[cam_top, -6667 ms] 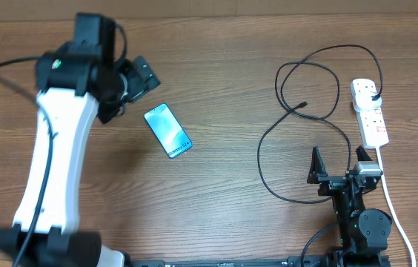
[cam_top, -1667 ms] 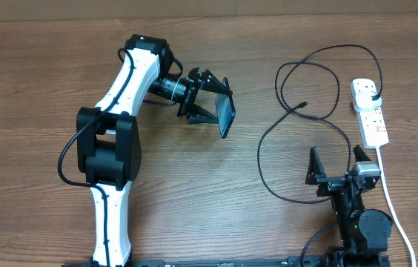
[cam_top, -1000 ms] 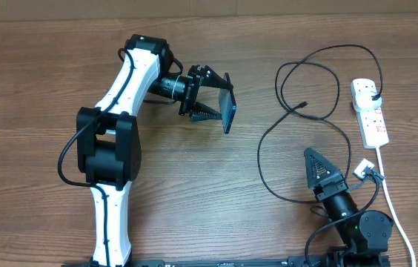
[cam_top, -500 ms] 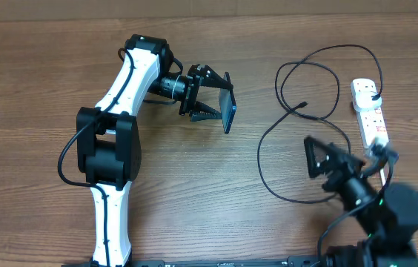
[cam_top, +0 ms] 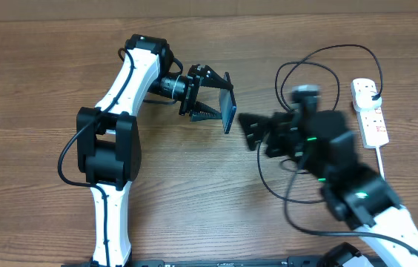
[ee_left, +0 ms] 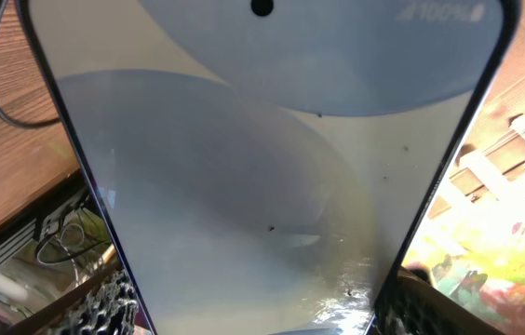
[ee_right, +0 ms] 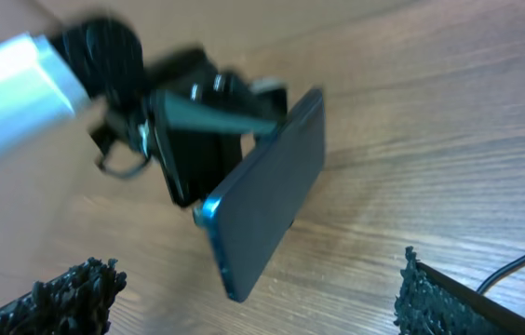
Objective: Plug charger to phone and switch on socket
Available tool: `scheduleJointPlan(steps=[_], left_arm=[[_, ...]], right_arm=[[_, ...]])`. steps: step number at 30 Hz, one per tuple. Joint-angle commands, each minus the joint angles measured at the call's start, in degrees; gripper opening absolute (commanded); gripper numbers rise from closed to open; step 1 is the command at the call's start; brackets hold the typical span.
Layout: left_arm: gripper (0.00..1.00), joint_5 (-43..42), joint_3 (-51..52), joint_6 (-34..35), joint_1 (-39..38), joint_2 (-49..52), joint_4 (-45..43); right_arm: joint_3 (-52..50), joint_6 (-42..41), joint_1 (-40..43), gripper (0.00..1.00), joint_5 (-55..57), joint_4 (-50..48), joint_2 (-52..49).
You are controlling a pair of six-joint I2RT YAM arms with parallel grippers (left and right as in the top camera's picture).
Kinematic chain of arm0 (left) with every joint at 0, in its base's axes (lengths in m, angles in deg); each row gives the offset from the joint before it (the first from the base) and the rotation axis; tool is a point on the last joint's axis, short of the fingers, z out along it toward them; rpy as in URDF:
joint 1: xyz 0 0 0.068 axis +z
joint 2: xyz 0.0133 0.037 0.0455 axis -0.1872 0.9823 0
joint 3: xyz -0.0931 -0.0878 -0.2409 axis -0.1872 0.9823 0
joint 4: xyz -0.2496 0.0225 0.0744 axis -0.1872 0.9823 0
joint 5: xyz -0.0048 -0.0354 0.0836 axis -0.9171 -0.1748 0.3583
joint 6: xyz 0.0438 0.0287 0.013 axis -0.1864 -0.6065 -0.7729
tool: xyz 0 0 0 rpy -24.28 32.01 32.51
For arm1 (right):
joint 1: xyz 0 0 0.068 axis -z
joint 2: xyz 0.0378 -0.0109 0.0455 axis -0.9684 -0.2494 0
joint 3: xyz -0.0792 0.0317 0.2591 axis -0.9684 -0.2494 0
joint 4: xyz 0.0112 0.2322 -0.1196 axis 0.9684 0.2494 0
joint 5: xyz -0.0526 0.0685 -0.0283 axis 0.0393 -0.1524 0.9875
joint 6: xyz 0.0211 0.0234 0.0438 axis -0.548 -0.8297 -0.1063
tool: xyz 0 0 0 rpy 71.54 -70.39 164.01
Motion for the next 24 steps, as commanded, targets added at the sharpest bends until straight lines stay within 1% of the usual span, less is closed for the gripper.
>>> scheduleJointPlan(steps=[1, 2, 3, 5, 8, 14, 15, 17, 18, 20, 24], left_arm=[[0.73, -2.2, -1.6, -1.5, 0.0, 0.3, 0.1], [0.73, -2.2, -1.6, -1.5, 0.0, 0.3, 0.1], [0.73, -2.2, -1.6, -1.5, 0.0, 0.3, 0.1], [0.73, -1.9, -1.6, -1.5, 0.0, 0.3, 0.1], [0.73, -1.7, -1.6, -1.6, 0.0, 0.3, 0.1], [0.73, -1.7, -1.6, -2.2, 0.0, 0.3, -0.1], [0.73, -1.7, -1.6, -2.2, 0.0, 0.3, -0.1], [0.73, -1.7, -1.6, -2.6, 0.0, 0.3, -0.1], [0.73, -1.6, -1.6, -3.5, 0.0, 0.3, -0.3], [0.73, -1.2, -1.6, -4.1, 0.0, 0.3, -0.3], [0.73, 0.1, -1.6, -4.1, 0.0, 0.3, -0.3]], right_arm=[[2.7, 0.7, -8.6, 0.99, 17.6, -1.6, -2.4], [2.7, 0.7, -12.6, 0.99, 24.9, -2.2, -4.0], [2.7, 0.7, -14.5, 1.00, 29.3, -2.6, -5.1], [2.7, 0.7, -16.7, 0.99, 34.0, -4.0, -7.0], [2.7, 0.7, -17.7, 0.99, 34.0, -8.3, -9.9], [2.7, 0.7, -17.7, 0.99, 33.0, -13.7, -15.3], [2.7, 0.7, -17.7, 0.97, 33.0, -14.3, -16.0], [2.7, 1.0, -17.7, 0.89, 33.0, -15.5, -17.6], [2.7, 2.4, -17.7, 0.81, 32.9, -16.5, -18.7], [2.7, 4.9, -17.7, 0.77, 32.7, -17.4, -19.6], [2.7, 6.7, -17.7, 0.59, 32.5, -18.3, -21.0]])
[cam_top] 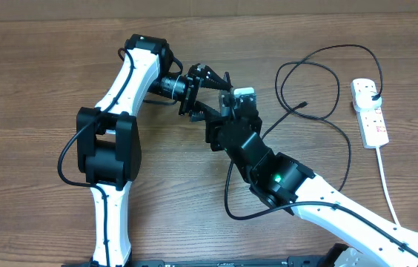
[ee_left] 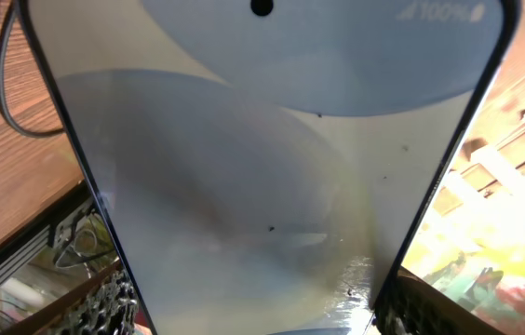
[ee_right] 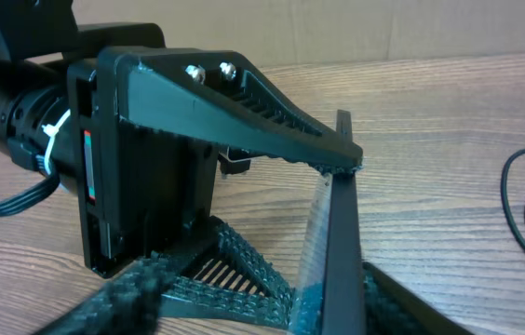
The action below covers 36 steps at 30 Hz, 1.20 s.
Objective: Plug charger to phone and switch on socket
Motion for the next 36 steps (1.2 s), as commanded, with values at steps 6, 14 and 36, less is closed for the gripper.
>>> scheduleJointPlan(steps=[6, 14, 36], left_arm=[[0.73, -0.5, -1.6, -2.2, 0.0, 0.3, 0.0], [0.73, 0.1, -1.6, -2.2, 0.0, 0.3, 0.0], [1.00, 13.5, -8.8, -10.8, 12.5, -3.7, 2.3]], right_arm=[[1.7, 2.4, -0.2, 0.35, 0.6, -1.2, -0.8], [1.7, 2.4, -0.2, 0.16, -3.6, -0.2, -0.8], [1.9, -12.2, 9.8, 0.04, -1.5, 9.2, 13.3]])
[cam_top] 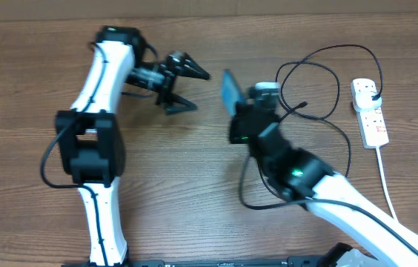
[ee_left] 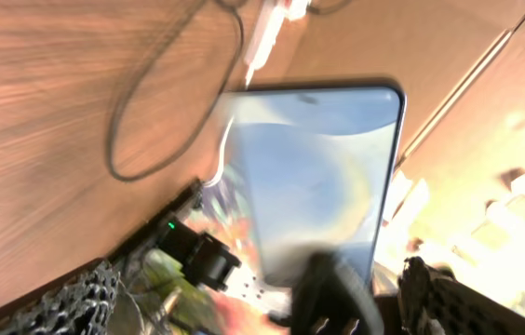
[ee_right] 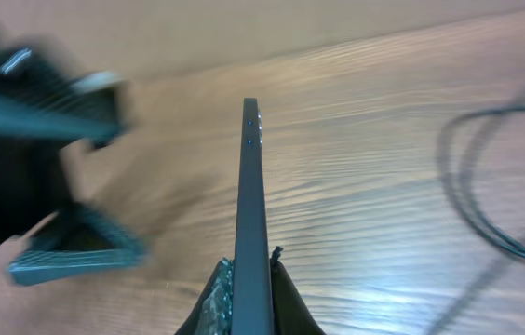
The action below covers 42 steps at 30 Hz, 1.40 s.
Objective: Plug charger to phone and switch on socket
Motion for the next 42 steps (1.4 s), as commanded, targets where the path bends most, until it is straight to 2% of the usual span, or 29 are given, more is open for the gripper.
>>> scheduleJointPlan(steps=[1, 3, 9, 11, 14, 17, 20, 21, 25, 28, 30, 35, 38, 42], left_arm=[[1.00, 3.7, -4.1, -11.1, 5.7, -4.9, 3.1], [1.00, 4.4, -4.2, -14.7, 8.4, -7.6, 3.8], [0.99, 17.3, -3.5, -14.7, 14.9, -20.9, 3.8], [0.98, 21.0, -2.3, -14.7, 15.7, -25.5, 3.8], [0.95, 26.8, 1.3, -14.7, 16.1, -33.6, 3.8], [0.90, 29.4, 9.3, -14.7, 16.3, -43.1, 2.3], [0.97, 30.9, 21.3, -12.7, 17.5, -52.3, -4.6], [1.00, 30.9, 28.1, -9.7, 18.5, -56.4, -9.0], [1.00, 27.8, 49.6, 4.5, 21.8, -66.3, -24.2], [1.00, 18.1, 62.9, 18.4, 22.0, -69.2, -38.3], [1.00, 11.3, 70.9, 31.6, 20.9, -68.6, -51.5], [1.00, 8.5, 78.9, 54.7, 15.5, -65.2, -72.0], [0.98, 9.7, 79.3, 63.4, 10.4, -62.4, -80.9], [0.98, 12.9, 79.3, 70.8, 3.4, -59.4, -95.0]], right_arm=[[1.9, -8.8, 3.7, 0.04, 0.7, 3.6, 9.9], [1.8, -13.7, 5.9, 0.04, -1.7, 8.2, 14.3], [-1.0, -23.9, 10.5, 0.04, -8.6, 19.5, 24.5], [-3.0, -26.0, 10.5, 0.04, -9.1, 19.8, 26.4], [-7.9, -28.9, 10.5, 0.04, -13.2, 15.8, 28.2], [-14.0, -31.5, 10.5, 0.04, -19.1, 6.5, 28.2], [-20.3, -33.6, 10.6, 0.04, -24.2, -5.9, 27.2], [-23.0, -36.5, 10.6, 0.04, -25.8, -11.0, 26.4], [-29.5, -47.5, 10.5, 0.04, -28.1, -24.2, 22.2], [-31.5, -54.2, 10.5, 0.04, -29.4, -32.3, 16.1], [-31.5, -58.3, 10.5, 0.04, -32.2, -39.0, 10.6], [-31.5, -63.9, 10.4, 0.04, -38.7, -54.8, -0.2], [-31.5, -68.8, 10.4, 0.04, -40.9, -60.6, -6.0], [-31.5, -76.0, 9.7, 0.04, -41.2, -62.7, -10.0]])
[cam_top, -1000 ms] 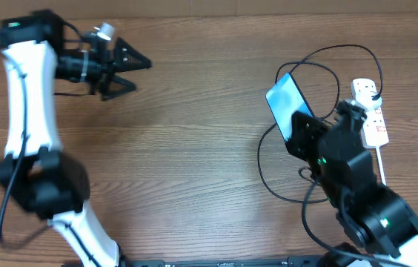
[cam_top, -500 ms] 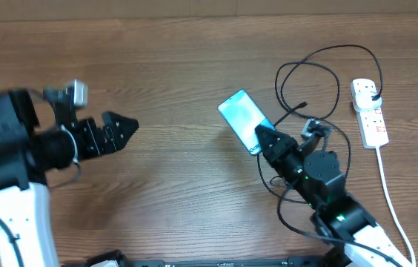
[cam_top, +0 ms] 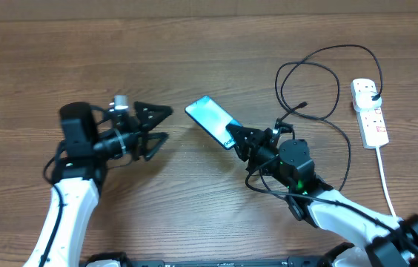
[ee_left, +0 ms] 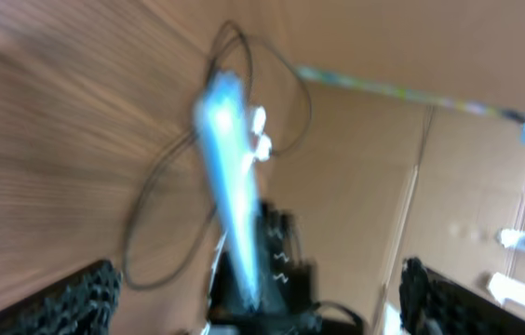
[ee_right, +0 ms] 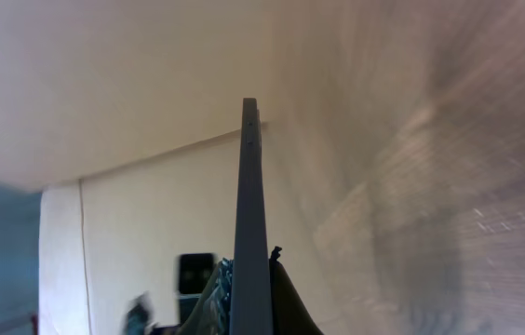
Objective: Plug charger to phone and switch on socket
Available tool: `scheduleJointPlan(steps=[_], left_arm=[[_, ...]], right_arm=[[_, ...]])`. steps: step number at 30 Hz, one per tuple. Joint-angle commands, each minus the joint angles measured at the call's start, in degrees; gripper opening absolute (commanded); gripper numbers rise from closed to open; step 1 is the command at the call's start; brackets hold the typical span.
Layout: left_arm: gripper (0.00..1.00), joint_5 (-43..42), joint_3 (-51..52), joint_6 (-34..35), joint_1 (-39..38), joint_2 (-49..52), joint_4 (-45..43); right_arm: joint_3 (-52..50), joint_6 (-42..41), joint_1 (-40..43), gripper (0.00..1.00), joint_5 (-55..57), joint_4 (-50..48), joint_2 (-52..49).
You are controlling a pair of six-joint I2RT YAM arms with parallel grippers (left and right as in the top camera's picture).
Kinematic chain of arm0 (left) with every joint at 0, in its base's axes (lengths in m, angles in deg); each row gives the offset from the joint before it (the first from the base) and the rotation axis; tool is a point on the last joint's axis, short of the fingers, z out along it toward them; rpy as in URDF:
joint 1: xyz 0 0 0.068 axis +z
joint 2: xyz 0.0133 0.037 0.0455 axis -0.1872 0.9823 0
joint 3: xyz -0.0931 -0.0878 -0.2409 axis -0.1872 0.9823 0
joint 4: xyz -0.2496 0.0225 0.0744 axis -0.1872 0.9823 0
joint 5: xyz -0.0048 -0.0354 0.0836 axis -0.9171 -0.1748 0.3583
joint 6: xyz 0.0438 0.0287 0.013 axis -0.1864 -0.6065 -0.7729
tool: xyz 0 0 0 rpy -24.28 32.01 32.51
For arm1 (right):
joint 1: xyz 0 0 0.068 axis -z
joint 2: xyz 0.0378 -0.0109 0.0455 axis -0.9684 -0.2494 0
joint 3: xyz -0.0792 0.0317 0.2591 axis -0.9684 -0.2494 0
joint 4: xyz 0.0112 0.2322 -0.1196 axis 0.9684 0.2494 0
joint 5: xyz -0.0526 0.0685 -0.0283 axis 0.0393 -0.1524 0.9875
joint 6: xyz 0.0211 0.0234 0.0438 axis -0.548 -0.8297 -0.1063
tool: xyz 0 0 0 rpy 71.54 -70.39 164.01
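A phone (cam_top: 209,119) with a lit blue screen is held tilted over the middle of the table, screen up. My right gripper (cam_top: 237,139) is shut on its lower end. The right wrist view shows the phone (ee_right: 250,205) edge-on, clamped in my right gripper (ee_right: 249,279). My left gripper (cam_top: 152,130) stands open and empty to the left of the phone, pointing at it. In the blurred left wrist view the phone (ee_left: 228,177) is a bright strip ahead of my left gripper (ee_left: 255,293). The black charger cable (cam_top: 309,70) loops at right, its free plug end (cam_top: 303,105) on the wood.
A white power strip (cam_top: 369,111) lies at the far right with its white lead running toward the front edge. The black cable also curls beside my right arm (cam_top: 320,208). Cardboard lines the table's back edge.
My left arm has drawn back from the far left-middle to the near left, its gripper still open. My right gripper has come nearer the front with the phone, now tilted screen-up.
First my left gripper held the phone upright mid-table while my right gripper was open nearby. Then the right gripper was at the phone beside the left. Later the right alone held it and the left stood open apart. Now both arms have pulled back, the phone in the right.
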Motion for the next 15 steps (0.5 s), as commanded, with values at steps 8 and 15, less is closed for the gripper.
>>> scheduleJointPlan(steps=[8, 15], left_arm=[[0.95, 7.0, 0.2, 15.7, -10.2, 3.5, -9.6], [0.84, 7.6, 0.2, 18.6, -10.3, 3.5, -9.6]], right_arm=[[0.6, -13.6, -0.8, 0.04, -4.6, -10.0, -1.8], [0.6, -15.5, -1.8, 0.04, -4.9, -11.2, -1.8]])
